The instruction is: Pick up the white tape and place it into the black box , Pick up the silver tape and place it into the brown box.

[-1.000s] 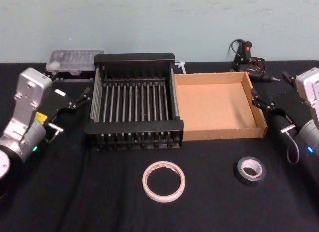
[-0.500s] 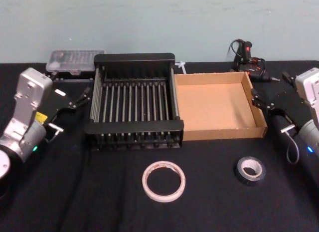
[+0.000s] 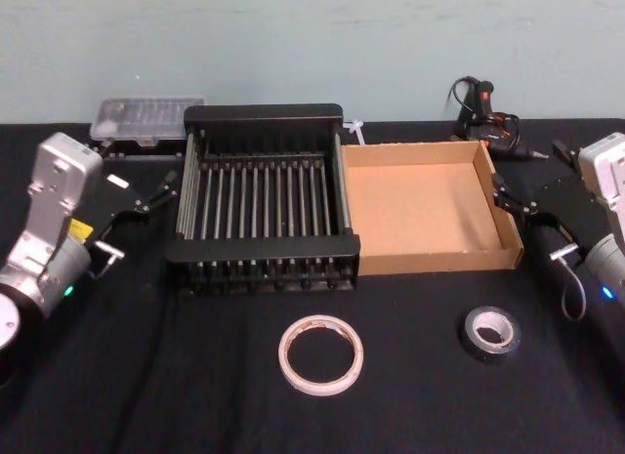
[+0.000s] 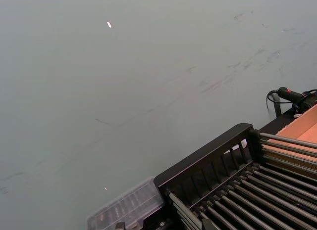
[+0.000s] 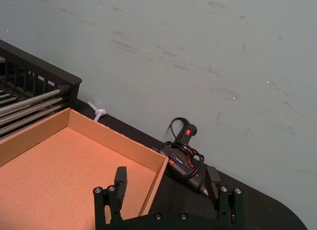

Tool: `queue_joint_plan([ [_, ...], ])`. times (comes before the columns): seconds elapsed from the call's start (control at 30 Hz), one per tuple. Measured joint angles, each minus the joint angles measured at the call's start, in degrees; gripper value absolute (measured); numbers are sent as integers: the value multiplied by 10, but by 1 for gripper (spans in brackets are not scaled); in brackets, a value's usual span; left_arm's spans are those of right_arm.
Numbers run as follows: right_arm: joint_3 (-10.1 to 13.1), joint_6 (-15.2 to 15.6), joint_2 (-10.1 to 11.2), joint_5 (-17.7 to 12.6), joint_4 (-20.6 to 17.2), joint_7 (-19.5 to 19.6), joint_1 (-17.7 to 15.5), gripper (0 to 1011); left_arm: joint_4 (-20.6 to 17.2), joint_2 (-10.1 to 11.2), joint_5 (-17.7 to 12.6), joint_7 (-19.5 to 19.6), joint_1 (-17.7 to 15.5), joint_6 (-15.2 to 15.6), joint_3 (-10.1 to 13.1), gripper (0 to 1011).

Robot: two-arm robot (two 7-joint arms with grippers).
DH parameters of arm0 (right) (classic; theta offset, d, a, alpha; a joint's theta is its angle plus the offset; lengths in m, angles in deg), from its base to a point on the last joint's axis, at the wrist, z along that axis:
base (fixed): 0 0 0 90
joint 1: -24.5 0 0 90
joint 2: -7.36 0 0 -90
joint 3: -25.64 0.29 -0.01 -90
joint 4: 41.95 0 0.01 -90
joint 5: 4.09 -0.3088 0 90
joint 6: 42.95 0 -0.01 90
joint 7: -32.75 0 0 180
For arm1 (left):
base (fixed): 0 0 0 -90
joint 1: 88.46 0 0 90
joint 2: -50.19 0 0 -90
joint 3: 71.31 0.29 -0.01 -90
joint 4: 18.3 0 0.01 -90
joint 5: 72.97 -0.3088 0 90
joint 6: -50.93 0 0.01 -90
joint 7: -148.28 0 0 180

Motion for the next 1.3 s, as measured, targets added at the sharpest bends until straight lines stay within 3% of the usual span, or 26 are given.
queue_joint_plan([
  [0.13, 0, 0, 0, 0, 0, 0, 0, 1002, 0, 0, 0, 0, 0, 0, 0, 1001],
  [0.27, 14, 13, 7, -13, -26, -8, -15, 1002, 0, 0, 0, 0, 0, 0, 0, 1001],
  [0.87, 90, 100, 52, -78, -201, -21, -152, 1002, 0, 0, 0, 0, 0, 0, 0, 1001],
  [1.3, 138, 126, 70, -121, -270, -45, -237, 1002, 0, 0, 0, 0, 0, 0, 0, 1001],
])
